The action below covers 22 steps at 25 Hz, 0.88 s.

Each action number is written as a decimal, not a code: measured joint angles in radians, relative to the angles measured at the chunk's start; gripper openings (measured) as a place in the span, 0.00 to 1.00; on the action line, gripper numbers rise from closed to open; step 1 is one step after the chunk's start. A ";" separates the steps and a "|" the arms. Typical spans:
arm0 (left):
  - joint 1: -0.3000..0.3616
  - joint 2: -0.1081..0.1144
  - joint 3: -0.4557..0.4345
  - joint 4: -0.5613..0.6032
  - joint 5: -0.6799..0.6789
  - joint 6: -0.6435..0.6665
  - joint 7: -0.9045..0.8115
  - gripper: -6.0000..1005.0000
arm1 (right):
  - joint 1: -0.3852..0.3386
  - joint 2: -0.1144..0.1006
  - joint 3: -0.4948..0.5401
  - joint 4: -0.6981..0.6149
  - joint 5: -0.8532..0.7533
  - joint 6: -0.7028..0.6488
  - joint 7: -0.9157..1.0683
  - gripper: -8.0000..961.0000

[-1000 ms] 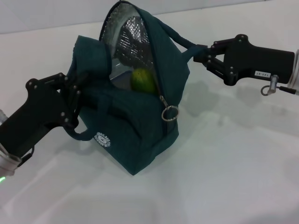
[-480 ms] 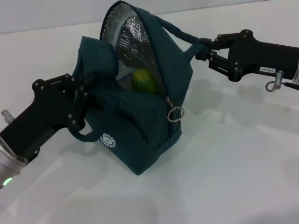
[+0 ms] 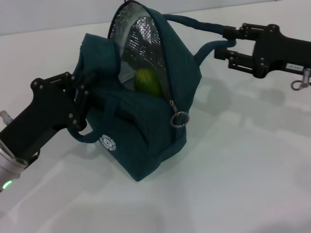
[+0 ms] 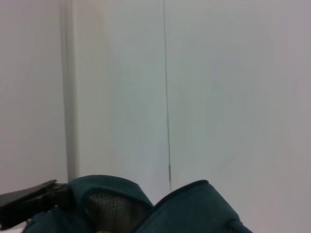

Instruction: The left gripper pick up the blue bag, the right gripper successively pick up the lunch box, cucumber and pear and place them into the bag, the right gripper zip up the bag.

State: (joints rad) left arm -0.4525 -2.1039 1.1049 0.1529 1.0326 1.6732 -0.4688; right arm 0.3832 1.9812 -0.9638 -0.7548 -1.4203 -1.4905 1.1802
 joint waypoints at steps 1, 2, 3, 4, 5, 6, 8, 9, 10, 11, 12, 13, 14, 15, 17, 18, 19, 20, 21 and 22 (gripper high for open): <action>0.000 0.000 0.001 -0.001 -0.002 0.000 0.000 0.08 | -0.003 -0.004 0.002 -0.001 0.000 -0.009 0.005 0.47; 0.000 0.000 0.001 -0.001 -0.002 0.000 0.000 0.08 | -0.008 -0.012 0.006 -0.002 0.000 -0.022 0.014 0.49; 0.000 0.000 0.001 -0.001 -0.003 0.000 0.000 0.09 | -0.013 -0.019 0.010 -0.004 0.000 -0.038 0.020 0.50; 0.000 0.000 0.001 -0.001 -0.003 0.000 0.000 0.09 | -0.018 -0.027 0.012 -0.004 0.000 -0.052 0.025 0.52; 0.000 0.000 0.001 -0.001 -0.003 -0.001 0.000 0.09 | -0.021 -0.034 0.012 -0.005 0.000 -0.067 0.031 0.54; 0.000 -0.001 0.001 -0.001 -0.003 -0.001 0.000 0.09 | -0.024 -0.043 0.010 -0.005 -0.004 -0.081 0.038 0.54; 0.000 -0.001 0.001 -0.002 -0.003 -0.001 0.001 0.10 | -0.026 -0.053 0.009 -0.007 -0.027 -0.109 0.051 0.54; -0.001 -0.001 0.001 -0.002 -0.003 -0.001 0.001 0.10 | -0.025 -0.056 0.010 -0.007 -0.042 -0.126 0.053 0.54; -0.001 -0.001 0.002 -0.002 -0.003 -0.001 0.001 0.10 | -0.023 -0.059 0.010 -0.008 -0.069 -0.156 0.055 0.54; -0.002 -0.001 0.002 -0.003 -0.003 -0.001 0.001 0.10 | -0.020 -0.059 0.010 -0.008 -0.086 -0.176 0.055 0.54; -0.002 -0.001 0.003 -0.003 -0.003 -0.001 0.001 0.11 | -0.015 -0.060 0.008 -0.008 -0.108 -0.198 0.055 0.54; -0.003 -0.001 0.003 -0.003 -0.003 -0.001 0.001 0.11 | -0.007 -0.058 0.006 -0.008 -0.135 -0.221 0.055 0.54; -0.004 -0.001 0.003 -0.003 -0.003 -0.001 0.001 0.11 | 0.006 -0.051 0.005 -0.008 -0.179 -0.245 0.055 0.54; -0.004 -0.001 0.003 -0.003 -0.003 -0.001 0.001 0.11 | 0.014 -0.046 0.006 -0.007 -0.205 -0.252 0.055 0.54; -0.005 -0.001 0.003 -0.003 -0.003 0.000 0.001 0.12 | 0.035 -0.028 0.005 -0.002 -0.262 -0.261 0.057 0.53; -0.005 -0.001 0.003 -0.003 -0.003 0.002 0.001 0.12 | 0.044 -0.018 0.005 0.001 -0.284 -0.260 0.059 0.53; -0.005 -0.001 0.003 -0.003 -0.003 0.003 0.001 0.12 | 0.053 -0.007 0.005 0.004 -0.304 -0.258 0.062 0.53; -0.005 -0.001 0.004 -0.003 -0.003 0.003 0.001 0.12 | 0.061 0.002 0.005 0.005 -0.321 -0.255 0.064 0.53; -0.005 -0.001 0.004 -0.003 -0.003 0.004 0.001 0.12 | 0.067 0.013 0.005 0.005 -0.336 -0.249 0.066 0.53; -0.005 -0.001 0.004 -0.003 -0.003 0.004 0.001 0.13 | 0.072 0.020 0.004 0.005 -0.344 -0.245 0.066 0.53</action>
State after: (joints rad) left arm -0.4572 -2.1046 1.1089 0.1503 1.0297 1.6772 -0.4678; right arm 0.4552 2.0008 -0.9601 -0.7495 -1.7645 -1.7351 1.2463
